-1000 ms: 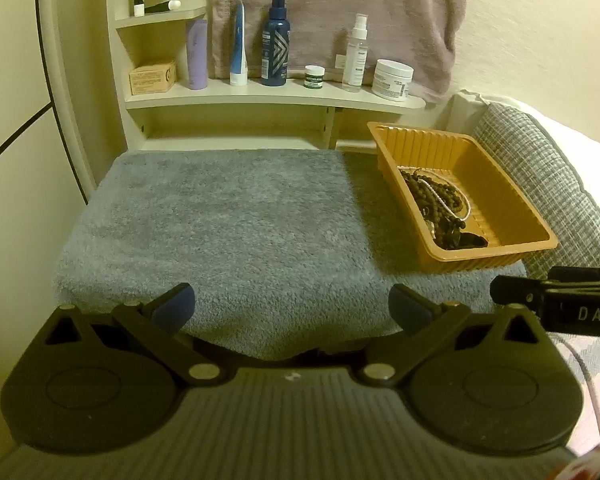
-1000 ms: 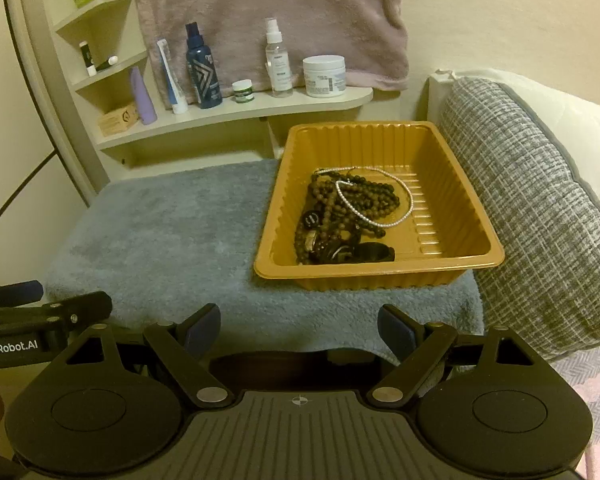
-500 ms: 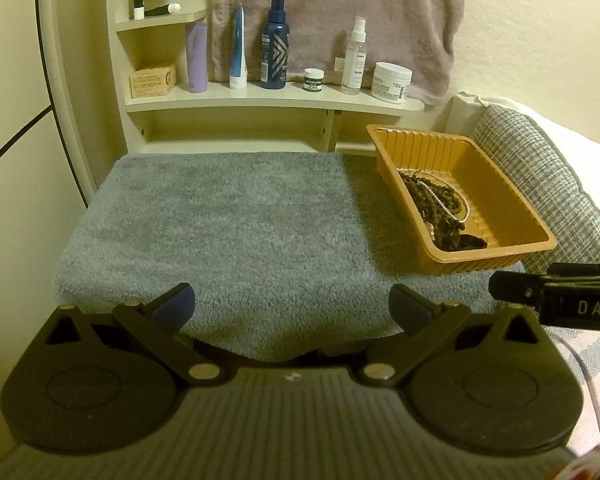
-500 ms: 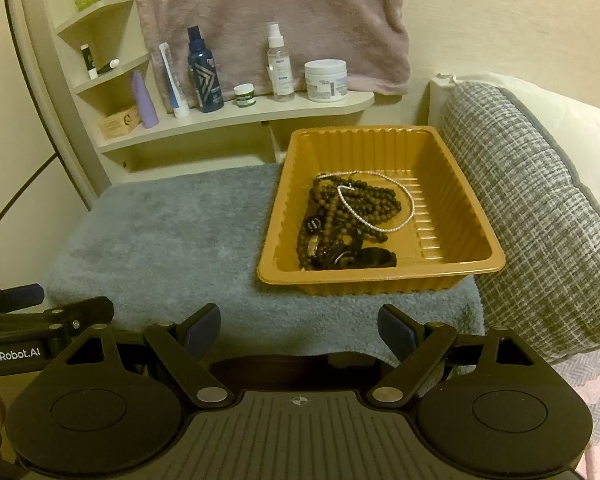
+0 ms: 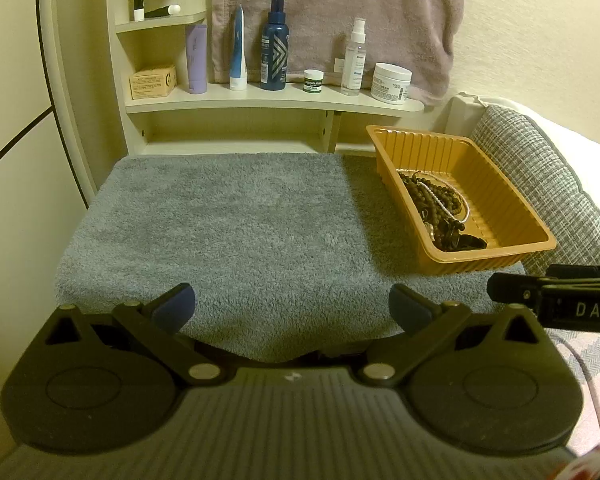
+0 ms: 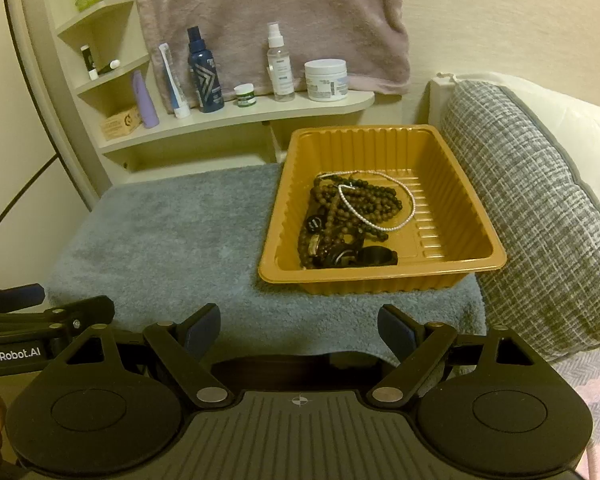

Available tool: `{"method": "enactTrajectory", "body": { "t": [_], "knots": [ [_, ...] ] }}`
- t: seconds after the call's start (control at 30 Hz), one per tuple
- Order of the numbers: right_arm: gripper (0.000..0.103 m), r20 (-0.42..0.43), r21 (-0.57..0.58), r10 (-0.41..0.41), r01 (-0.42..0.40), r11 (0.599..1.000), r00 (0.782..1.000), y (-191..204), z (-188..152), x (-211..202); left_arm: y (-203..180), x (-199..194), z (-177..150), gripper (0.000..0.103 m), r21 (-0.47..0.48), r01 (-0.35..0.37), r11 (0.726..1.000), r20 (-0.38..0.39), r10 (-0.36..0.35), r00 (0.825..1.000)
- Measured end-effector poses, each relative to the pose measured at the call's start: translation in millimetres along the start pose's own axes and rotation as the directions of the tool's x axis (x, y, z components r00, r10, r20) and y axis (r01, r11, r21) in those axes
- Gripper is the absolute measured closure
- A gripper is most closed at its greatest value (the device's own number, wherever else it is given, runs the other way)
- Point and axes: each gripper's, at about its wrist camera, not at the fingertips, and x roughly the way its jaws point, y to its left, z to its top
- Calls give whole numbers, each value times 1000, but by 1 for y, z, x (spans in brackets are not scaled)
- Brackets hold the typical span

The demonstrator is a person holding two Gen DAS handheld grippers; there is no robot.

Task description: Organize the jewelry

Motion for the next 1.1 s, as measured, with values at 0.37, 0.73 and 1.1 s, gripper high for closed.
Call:
{"method": "enactTrajectory", "body": {
  "t": [0.37,0.73,1.1],
  "knots": [
    [18,0,5,3,-3,1000,1000,-1,-1,0,0,0,0,1,1,0,1000,0,0,1000],
    [18,-2,6,4,-4,1000,1000,-2,-2,0,0,-1,0,1,0,1,1000,1,-1,1000],
    [18,-2,8,4,-4,1000,1000,-1,-2,0,0,-1,0,1,1,1,1000,1,-1,1000]
  ]
}}
